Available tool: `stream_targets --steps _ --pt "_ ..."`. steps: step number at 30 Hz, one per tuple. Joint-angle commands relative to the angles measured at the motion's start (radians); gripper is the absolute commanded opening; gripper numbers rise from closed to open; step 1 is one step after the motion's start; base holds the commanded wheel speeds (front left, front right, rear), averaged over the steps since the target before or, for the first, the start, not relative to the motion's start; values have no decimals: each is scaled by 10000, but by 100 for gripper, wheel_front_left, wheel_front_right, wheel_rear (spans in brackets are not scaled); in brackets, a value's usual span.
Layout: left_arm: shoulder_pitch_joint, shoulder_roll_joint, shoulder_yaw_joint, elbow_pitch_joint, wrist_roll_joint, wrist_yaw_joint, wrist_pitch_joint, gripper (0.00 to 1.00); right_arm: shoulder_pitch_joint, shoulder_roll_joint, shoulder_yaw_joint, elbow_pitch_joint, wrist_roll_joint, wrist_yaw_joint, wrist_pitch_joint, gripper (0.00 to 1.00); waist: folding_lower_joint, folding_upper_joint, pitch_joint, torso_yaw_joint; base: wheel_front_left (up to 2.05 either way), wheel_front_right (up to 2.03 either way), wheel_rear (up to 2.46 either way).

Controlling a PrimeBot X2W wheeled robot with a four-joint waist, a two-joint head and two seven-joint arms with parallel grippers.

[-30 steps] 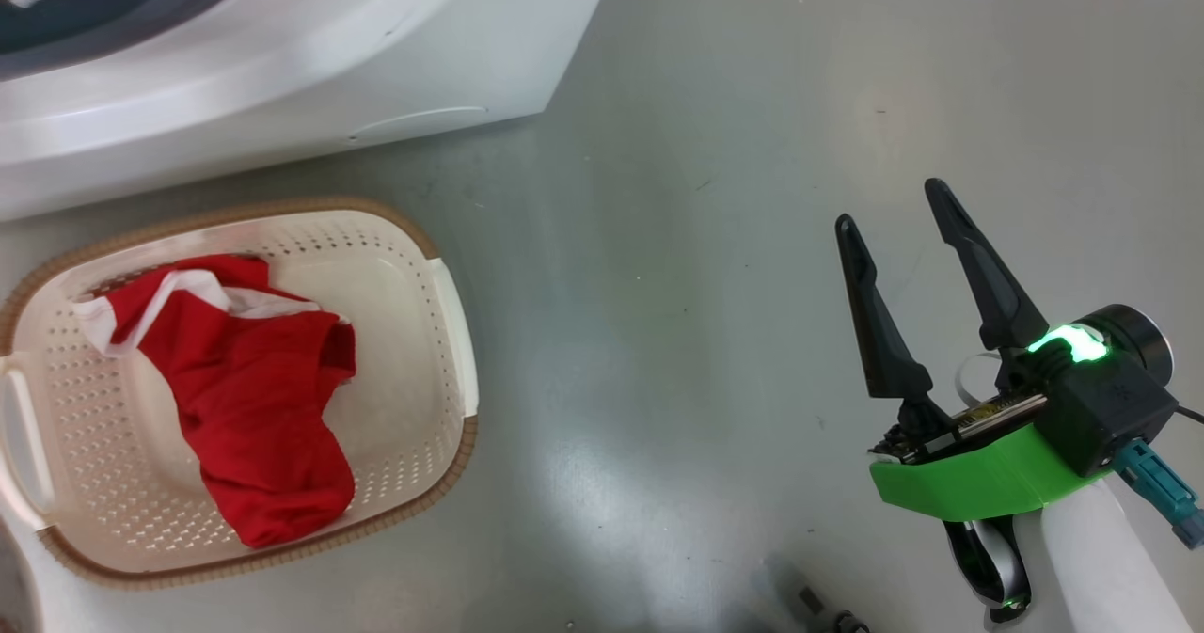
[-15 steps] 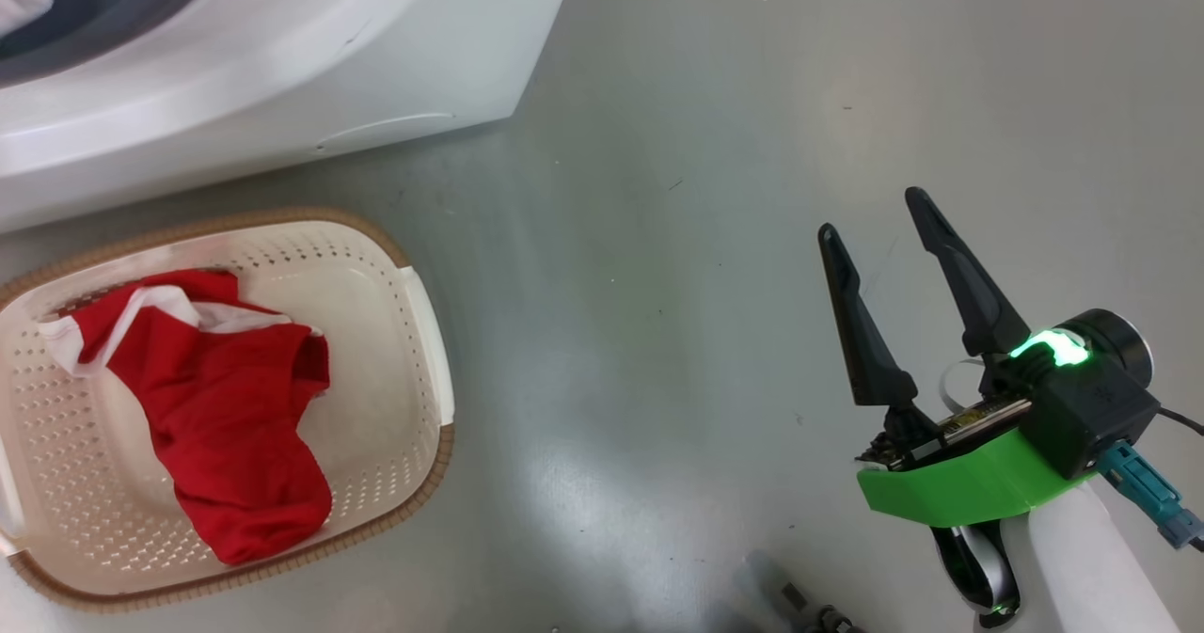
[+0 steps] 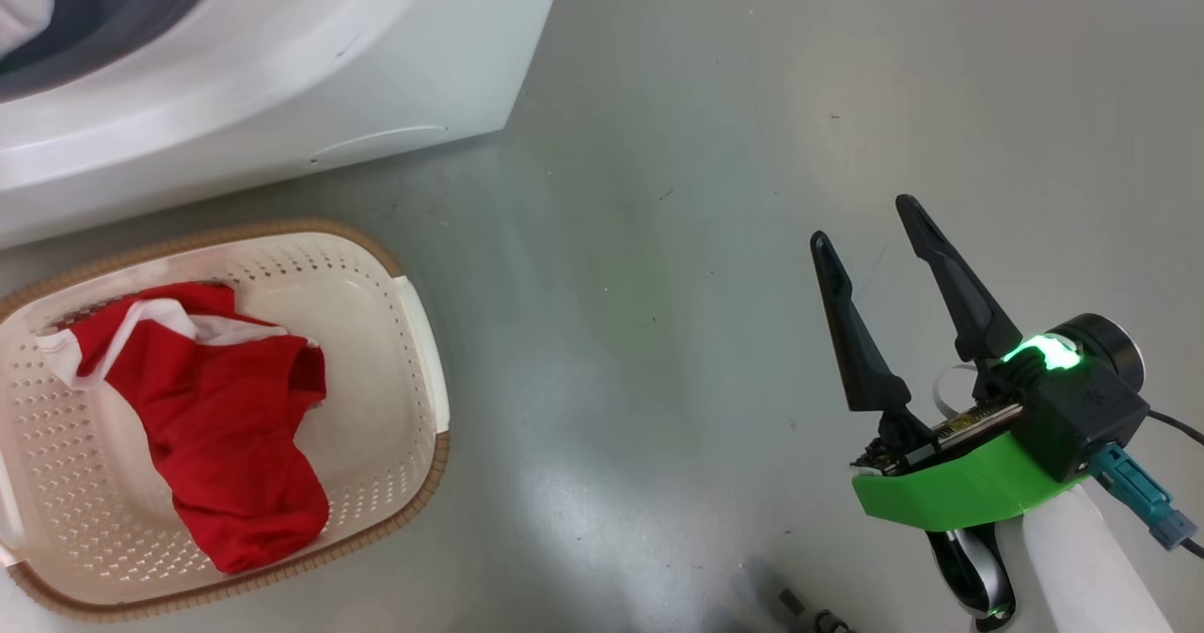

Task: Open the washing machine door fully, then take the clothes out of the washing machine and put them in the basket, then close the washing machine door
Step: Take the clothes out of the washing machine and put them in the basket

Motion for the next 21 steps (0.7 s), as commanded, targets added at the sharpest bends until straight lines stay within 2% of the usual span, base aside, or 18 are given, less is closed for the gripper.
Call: stream_targets --steps 1,12,21 --pt "64 463 0 -101 -98 -19 103 0 253 -75 195 -175 23 63 -63 100 0 0 0 11 0 0 0" --pt "321 411 -293 -553 -354 -71 -837 0 246 -75 41 -199 8 63 -63 100 0 0 26 292 0 0 0" --pt "1147 481 -989 -1909 -561 -76 -2105 0 187 -75 34 -166 -7 63 -63 100 0 0 34 572 0 0 0"
